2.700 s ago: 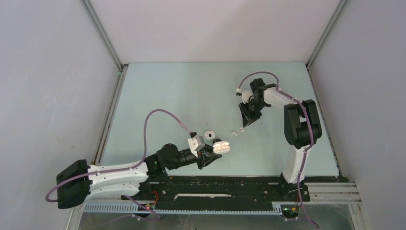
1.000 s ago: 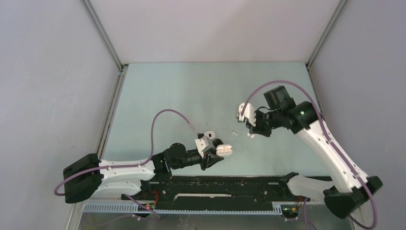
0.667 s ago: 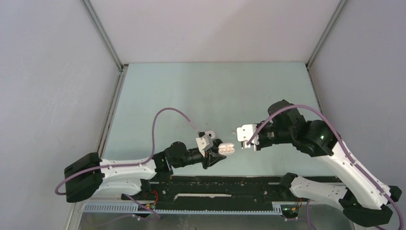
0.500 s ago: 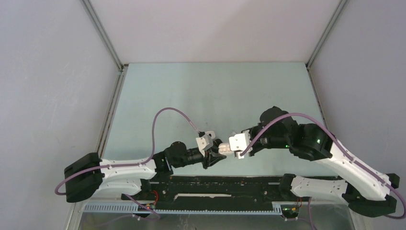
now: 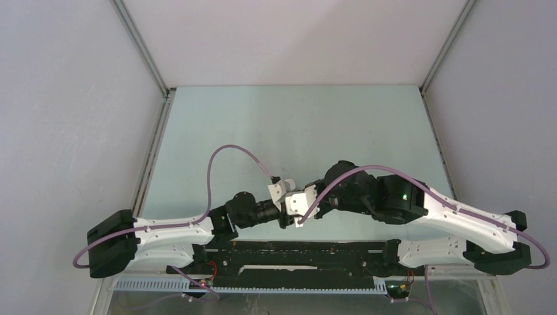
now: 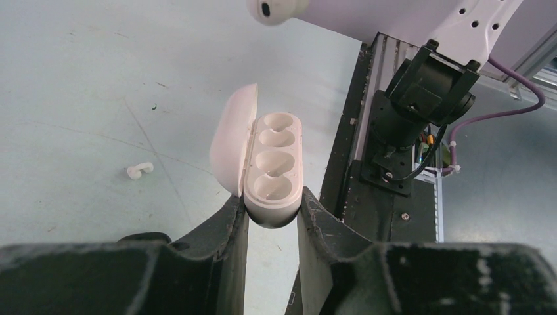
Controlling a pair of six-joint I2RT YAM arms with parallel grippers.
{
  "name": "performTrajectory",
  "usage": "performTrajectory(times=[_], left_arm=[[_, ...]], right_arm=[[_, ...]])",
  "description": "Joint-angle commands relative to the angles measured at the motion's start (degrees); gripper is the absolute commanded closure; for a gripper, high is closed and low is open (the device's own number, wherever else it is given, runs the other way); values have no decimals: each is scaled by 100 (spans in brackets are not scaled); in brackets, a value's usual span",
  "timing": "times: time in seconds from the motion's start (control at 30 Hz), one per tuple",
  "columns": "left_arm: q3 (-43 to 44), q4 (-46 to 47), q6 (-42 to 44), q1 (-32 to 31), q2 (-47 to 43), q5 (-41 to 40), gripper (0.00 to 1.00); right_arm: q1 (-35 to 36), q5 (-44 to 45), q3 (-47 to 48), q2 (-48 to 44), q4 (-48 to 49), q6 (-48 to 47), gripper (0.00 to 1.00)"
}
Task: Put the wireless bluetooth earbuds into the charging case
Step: Place the earbud in the charging case.
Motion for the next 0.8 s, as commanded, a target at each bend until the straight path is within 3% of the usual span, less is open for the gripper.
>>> performTrajectory(times=[0.0, 0.27, 0.4, 0.77], left_arm=[[170, 229, -170, 10, -142, -148, 100], [178, 311, -269, 54, -112, -111, 100], [193, 361, -313, 54, -48, -97, 100], [230, 354, -386, 63, -114, -222, 100]], right_arm=[[209, 227, 25, 12, 279, 187, 100], [301, -443, -71, -200, -224, 44, 100], [356, -3, -443, -330, 254, -41, 100], [502, 170, -527, -41, 393, 251, 100]])
